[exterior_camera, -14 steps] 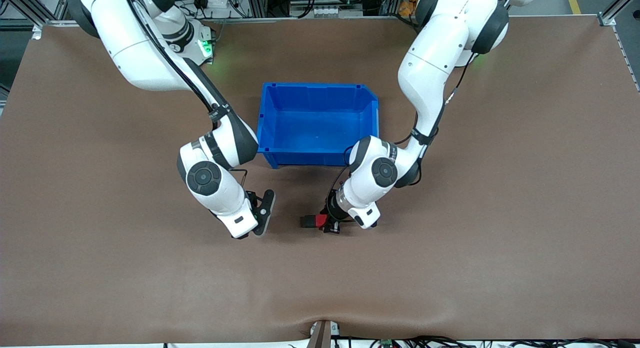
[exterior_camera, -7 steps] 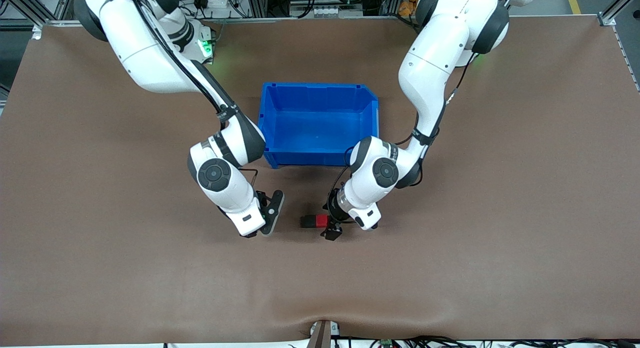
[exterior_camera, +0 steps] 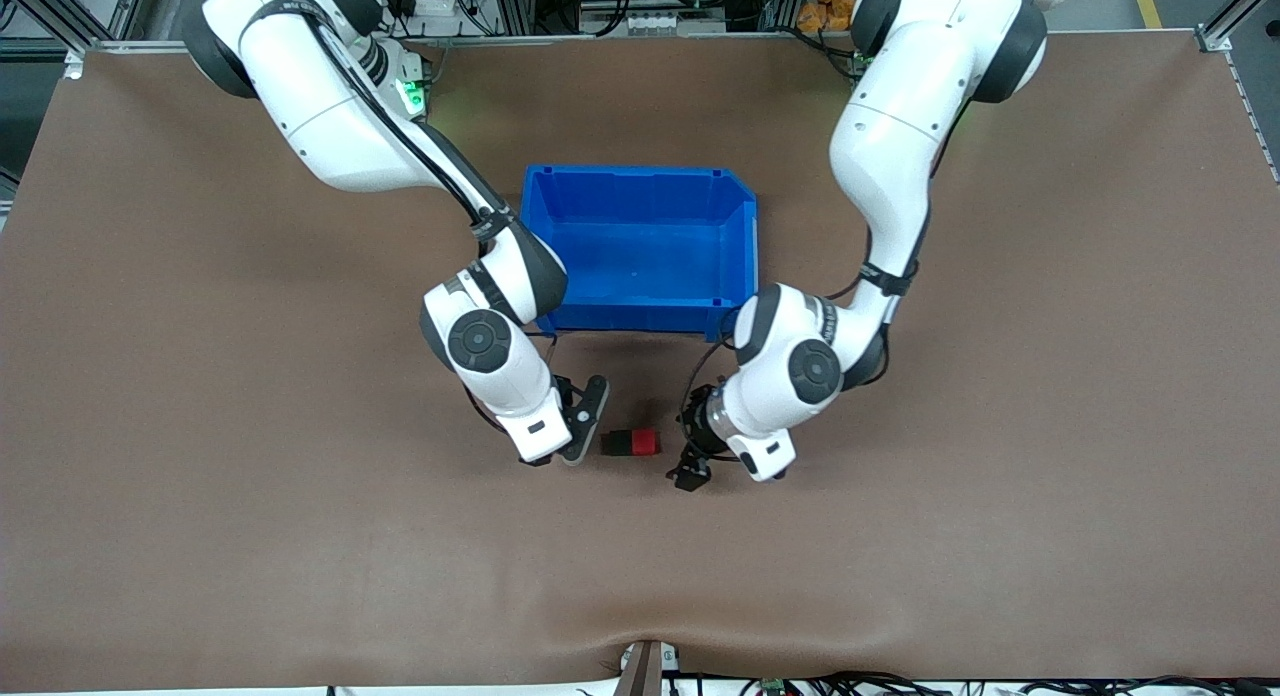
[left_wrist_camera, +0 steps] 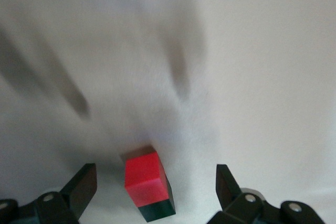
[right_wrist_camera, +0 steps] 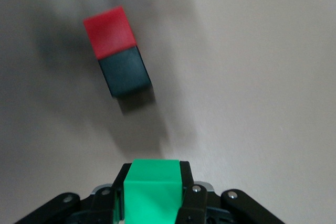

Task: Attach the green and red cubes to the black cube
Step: 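Open the left gripper and lift away while the right gripper brings green closer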

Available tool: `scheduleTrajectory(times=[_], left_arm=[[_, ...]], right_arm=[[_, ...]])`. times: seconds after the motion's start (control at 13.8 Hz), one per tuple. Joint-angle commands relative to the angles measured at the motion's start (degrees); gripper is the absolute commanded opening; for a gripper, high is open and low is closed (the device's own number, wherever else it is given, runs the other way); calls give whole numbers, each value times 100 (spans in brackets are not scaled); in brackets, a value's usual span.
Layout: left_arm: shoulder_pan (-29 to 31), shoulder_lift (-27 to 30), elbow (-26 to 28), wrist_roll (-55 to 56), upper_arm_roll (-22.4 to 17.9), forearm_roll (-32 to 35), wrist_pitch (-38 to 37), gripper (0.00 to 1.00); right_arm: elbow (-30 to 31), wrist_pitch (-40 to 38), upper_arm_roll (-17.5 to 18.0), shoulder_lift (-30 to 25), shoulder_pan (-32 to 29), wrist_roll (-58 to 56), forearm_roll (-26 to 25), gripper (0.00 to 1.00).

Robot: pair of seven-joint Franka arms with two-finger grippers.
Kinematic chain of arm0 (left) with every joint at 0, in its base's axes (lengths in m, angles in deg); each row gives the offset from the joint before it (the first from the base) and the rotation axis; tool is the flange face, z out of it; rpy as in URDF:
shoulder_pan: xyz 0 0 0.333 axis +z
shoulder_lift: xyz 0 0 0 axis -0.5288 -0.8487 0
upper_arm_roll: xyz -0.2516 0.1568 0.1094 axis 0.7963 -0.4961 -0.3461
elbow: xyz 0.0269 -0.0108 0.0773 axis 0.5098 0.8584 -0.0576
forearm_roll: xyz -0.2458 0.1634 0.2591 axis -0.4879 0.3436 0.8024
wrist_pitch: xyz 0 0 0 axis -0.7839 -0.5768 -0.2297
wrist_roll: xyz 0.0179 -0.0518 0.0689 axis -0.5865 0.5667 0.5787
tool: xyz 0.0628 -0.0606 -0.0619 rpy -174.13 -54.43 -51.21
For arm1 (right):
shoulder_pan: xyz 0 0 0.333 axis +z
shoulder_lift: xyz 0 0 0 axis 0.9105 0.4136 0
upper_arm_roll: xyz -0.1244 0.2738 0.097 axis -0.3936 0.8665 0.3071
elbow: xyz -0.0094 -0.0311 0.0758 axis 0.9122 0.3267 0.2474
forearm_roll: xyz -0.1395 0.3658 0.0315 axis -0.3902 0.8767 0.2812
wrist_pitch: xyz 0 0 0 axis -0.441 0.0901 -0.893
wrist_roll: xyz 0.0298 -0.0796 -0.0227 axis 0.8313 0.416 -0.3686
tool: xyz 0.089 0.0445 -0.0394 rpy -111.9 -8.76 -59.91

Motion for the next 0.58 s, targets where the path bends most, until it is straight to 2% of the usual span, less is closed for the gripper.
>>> scheduleTrajectory(times=[0.0, 0.22, 0.36, 0.51], left_arm=[[367, 292, 85, -732, -8, 59, -775, 100], [736, 476, 85, -1761, -17, 198, -1419, 100], [991, 704, 85, -2315, 18, 864, -1805, 100], [1106, 898, 85, -2772, 0, 1087, -2140, 100]], right_arm=[[-546, -25, -10, 417, 167, 320, -124, 23], [-696, 123, -19, 593, 264, 418, -133, 23], [-696, 334, -28, 690, 308, 418, -151, 23], [-713, 353, -28, 725, 325, 418, -159, 23]])
